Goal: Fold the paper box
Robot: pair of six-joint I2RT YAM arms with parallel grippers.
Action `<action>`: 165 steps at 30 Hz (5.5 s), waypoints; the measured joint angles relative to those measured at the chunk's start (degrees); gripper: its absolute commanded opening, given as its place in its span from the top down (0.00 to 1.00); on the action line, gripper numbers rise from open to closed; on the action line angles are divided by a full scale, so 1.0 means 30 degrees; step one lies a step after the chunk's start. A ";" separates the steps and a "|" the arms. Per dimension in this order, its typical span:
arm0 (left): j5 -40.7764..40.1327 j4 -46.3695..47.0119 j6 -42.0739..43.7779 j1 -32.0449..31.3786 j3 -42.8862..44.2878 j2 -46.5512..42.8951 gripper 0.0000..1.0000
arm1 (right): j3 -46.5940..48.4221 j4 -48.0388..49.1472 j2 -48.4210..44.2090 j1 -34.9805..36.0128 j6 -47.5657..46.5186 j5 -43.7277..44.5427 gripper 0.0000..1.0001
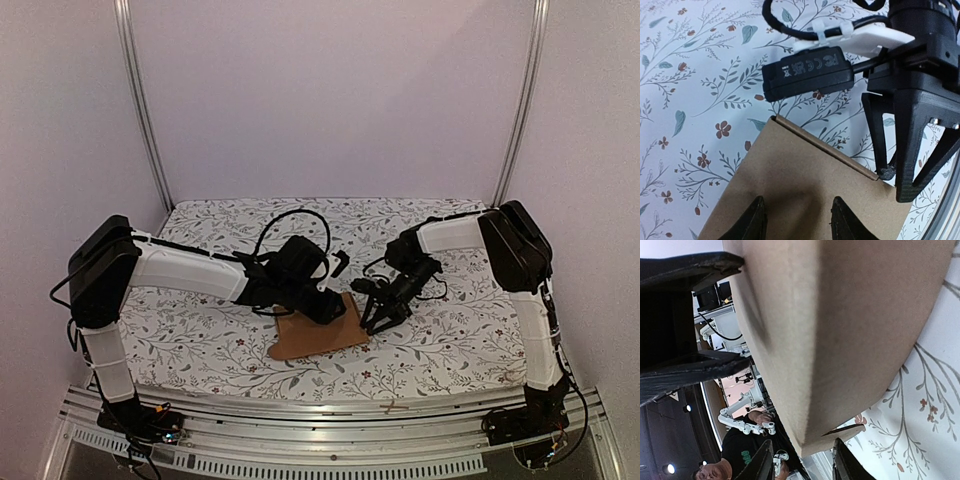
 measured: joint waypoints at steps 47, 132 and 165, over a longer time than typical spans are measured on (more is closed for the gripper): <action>-1.0754 -0.2171 -0.1078 -0.0634 -0.4473 -0.9850 0.01 | 0.2317 0.0044 -0.5428 -0.3679 -0.2521 0.6513 0.01; -0.2958 -0.2193 -0.6506 -0.1027 -0.2069 -0.1712 0.35 | 0.0925 -0.1719 0.0998 -0.1035 -0.1253 -0.0226 1.00; -0.1362 -0.0634 -0.2259 -0.1909 -0.2193 -0.2164 0.46 | -0.0670 -0.1472 0.0736 -0.1093 -0.1231 -0.0146 0.49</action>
